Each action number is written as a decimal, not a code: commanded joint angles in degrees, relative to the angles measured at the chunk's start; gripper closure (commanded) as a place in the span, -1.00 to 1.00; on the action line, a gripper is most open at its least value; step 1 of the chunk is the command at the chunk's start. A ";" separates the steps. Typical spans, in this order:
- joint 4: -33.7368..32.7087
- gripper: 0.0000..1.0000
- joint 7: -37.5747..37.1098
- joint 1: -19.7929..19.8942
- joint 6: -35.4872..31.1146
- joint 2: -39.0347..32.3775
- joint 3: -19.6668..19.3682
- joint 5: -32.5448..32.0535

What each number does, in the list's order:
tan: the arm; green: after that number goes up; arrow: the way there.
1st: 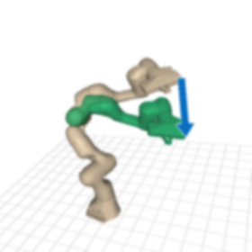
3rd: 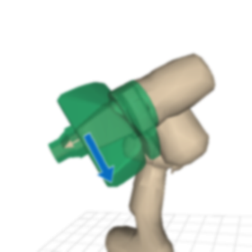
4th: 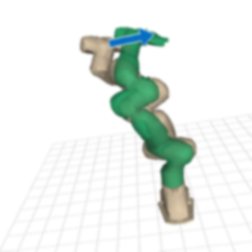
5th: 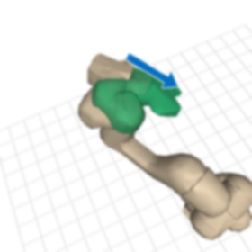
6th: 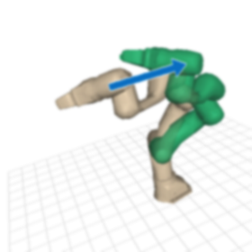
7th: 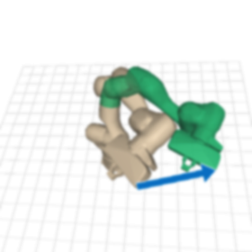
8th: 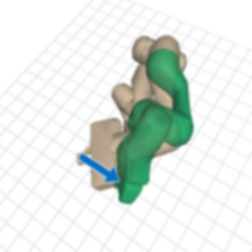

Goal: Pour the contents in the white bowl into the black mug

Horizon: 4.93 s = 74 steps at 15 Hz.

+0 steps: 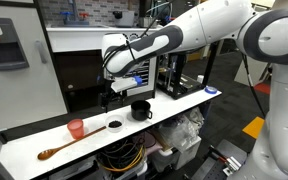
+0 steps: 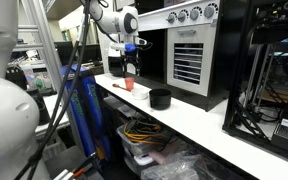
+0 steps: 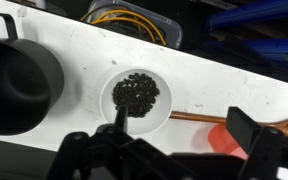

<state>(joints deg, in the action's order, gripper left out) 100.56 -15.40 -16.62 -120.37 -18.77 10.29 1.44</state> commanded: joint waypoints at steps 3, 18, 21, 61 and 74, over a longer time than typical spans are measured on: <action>-8.53 -1.00 -2.23 -1.34 1.00 -7.93 -0.34 -0.66; -22.85 -1.00 -16.78 -7.73 13.27 -19.65 -3.74 -1.96; -22.40 -1.00 -15.29 -7.67 11.40 -20.94 -4.35 -3.47; -25.88 -0.32 -9.86 -8.99 6.42 -26.91 -4.71 -6.68; -22.69 1.00 -11.20 -8.83 2.56 -25.35 -4.55 -6.96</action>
<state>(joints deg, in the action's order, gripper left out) 75.08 -26.32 -25.82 -115.58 -45.59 5.71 -5.76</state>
